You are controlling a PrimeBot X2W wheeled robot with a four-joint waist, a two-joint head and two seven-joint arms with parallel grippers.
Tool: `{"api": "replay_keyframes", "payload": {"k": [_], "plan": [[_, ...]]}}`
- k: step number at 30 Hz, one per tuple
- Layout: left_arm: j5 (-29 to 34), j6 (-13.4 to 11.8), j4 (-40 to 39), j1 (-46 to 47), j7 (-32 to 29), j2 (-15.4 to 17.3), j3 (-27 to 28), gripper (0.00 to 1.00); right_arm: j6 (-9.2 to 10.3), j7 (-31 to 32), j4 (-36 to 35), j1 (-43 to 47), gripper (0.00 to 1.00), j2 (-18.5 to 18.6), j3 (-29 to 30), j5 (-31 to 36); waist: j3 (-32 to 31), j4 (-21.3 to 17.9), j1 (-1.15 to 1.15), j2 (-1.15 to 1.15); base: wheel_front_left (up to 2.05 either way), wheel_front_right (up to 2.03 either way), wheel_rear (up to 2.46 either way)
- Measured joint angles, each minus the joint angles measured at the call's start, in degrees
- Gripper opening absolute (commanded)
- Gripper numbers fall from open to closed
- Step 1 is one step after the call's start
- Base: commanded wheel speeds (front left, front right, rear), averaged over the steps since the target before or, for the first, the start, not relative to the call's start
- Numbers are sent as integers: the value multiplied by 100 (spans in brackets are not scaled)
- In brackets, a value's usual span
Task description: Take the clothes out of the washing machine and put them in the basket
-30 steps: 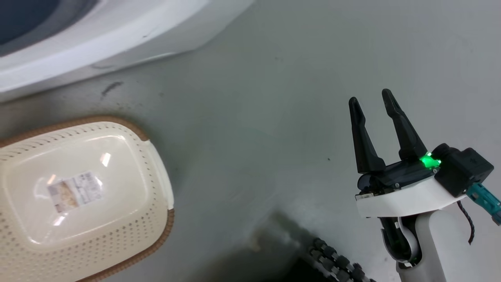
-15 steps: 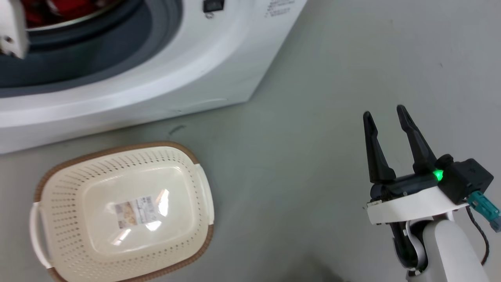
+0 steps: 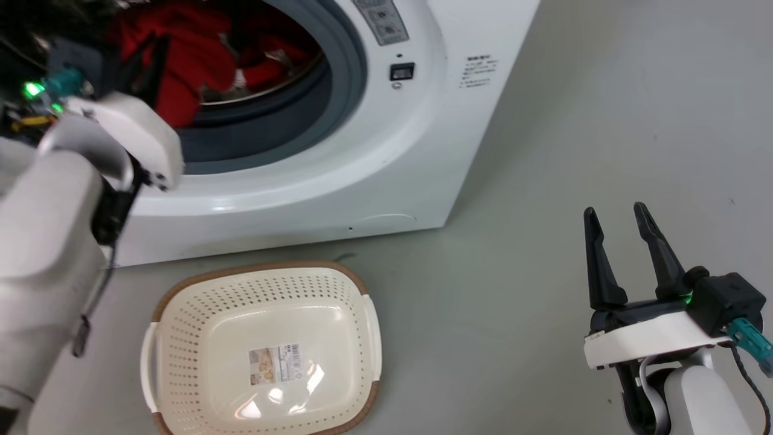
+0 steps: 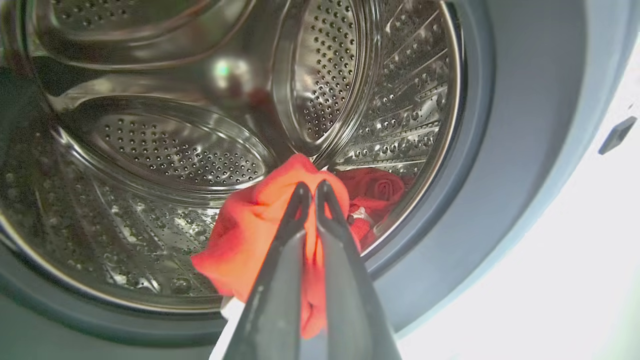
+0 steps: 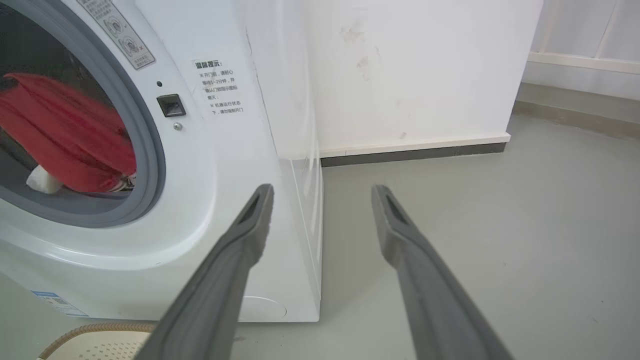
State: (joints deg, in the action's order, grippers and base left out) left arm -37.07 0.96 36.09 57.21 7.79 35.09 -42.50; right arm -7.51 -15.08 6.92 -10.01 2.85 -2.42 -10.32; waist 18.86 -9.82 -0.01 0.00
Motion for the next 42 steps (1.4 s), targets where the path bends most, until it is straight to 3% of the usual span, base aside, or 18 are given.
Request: {"api": "replay_keyframes", "payload": {"k": [9, 19, 27, 36, 42], "plan": [[-2, -474, -728, -902, 589, -149, 66, 0, 0, 0, 46, 153, 100, 0, 104, 191, -424, 366, 1, 0, 0, 0, 0], [246, -966, -2330, -1620, 711, 71, 410, 0, 0, 0, 67, 260, 100, -2, 209, 293, -623, 687, 1, 0, 0, 0, 0], [258, -1113, -3271, -2268, 691, 186, 303, 0, 0, 0, 76, 159, 100, -1, 421, 396, -637, 844, 1, 0, 0, 0, 0], [-35, -1071, -3097, -3054, 194, 188, -149, 0, 0, 0, 42, 17, 100, 0, 608, 454, -406, 824, 1, 0, 0, 0, 0], [-196, -848, -2085, -3126, 231, -60, -271, 0, 0, 0, -12, -79, 100, 1, 590, 486, -39, 759, 1, 0, 0, 0, 0]]}}
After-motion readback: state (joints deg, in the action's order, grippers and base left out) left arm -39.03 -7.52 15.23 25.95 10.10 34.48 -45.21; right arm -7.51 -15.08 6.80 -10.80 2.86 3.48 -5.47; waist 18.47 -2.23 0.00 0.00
